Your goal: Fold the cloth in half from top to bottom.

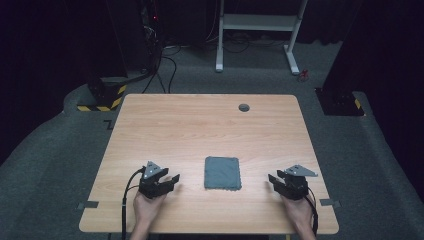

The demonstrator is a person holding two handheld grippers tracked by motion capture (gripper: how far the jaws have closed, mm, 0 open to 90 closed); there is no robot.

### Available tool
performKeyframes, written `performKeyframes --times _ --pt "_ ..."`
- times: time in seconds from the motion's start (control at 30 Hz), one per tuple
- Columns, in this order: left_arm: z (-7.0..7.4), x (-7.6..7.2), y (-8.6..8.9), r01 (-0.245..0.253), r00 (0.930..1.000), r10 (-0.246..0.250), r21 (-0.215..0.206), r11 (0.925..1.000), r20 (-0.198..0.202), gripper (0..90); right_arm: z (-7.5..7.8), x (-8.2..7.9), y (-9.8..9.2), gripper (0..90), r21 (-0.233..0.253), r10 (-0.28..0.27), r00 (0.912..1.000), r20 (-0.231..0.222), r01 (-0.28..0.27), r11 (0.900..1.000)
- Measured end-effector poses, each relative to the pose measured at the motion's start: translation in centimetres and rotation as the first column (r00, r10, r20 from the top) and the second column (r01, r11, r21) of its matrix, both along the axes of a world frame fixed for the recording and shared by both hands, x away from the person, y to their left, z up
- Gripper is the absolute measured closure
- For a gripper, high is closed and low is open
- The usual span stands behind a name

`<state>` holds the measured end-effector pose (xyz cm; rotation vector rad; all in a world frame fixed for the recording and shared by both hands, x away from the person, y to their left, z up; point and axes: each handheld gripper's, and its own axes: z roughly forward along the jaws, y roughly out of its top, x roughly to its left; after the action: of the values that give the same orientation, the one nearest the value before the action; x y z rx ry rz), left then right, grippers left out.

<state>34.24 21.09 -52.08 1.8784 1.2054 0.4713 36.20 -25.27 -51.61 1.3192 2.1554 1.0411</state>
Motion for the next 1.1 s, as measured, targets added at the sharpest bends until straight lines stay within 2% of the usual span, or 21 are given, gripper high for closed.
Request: performKeyframes --times 0.27,0.37,0.43,0.63,0.77,1.0,1.1 --pt "-0.2 -0.2 0.1 -0.005 1.0 0.005 0.04 0.9992 0.0 44.0 -0.2 -0.3 -0.5 56.2 -0.026 -0.012 0.9999 0.0 0.012 1.0" --pt "-0.3 -0.4 0.1 -0.011 0.9999 0.01 0.07 0.9975 0.012 44.2 -0.3 -0.3 -0.6 55.5 -0.049 -0.017 0.9999 0.001 0.017 0.999" --pt "-0.3 -0.5 0.2 -0.01 0.9999 0.01 0.079 0.9968 0.005 44.3 -0.5 -0.4 -0.8 55.2 -0.066 -0.021 0.9998 0.002 0.021 0.998" --pt "-0.5 -0.6 0.6 -0.023 0.9997 0.023 0.085 0.9961 -0.004 44.0 -0.6 -0.5 -1.1 54.5 -0.087 -0.029 0.9996 0.001 0.029 0.996" --pt "-0.6 -0.3 0.8 -0.02 0.9992 0.023 0.078 0.9968 -0.033 43.2 -0.6 -0.4 -1.1 51.9 -0.078 -0.032 0.9994 -0.01 0.031 0.996" --pt "-0.6 -0.2 0.7 -0.012 0.9994 0.015 0.092 0.9957 -0.033 40.8 -0.6 -0.3 -1.3 47.1 -0.074 -0.03 0.9994 -0.016 0.029 0.997" --pt "-0.7 -0.3 0.3 -0.014 0.9996 0.016 0.121 0.9925 -0.022 39.5 -0.6 -0.3 -1.3 46.6 -0.073 -0.033 0.9993 -0.017 0.032 0.997"
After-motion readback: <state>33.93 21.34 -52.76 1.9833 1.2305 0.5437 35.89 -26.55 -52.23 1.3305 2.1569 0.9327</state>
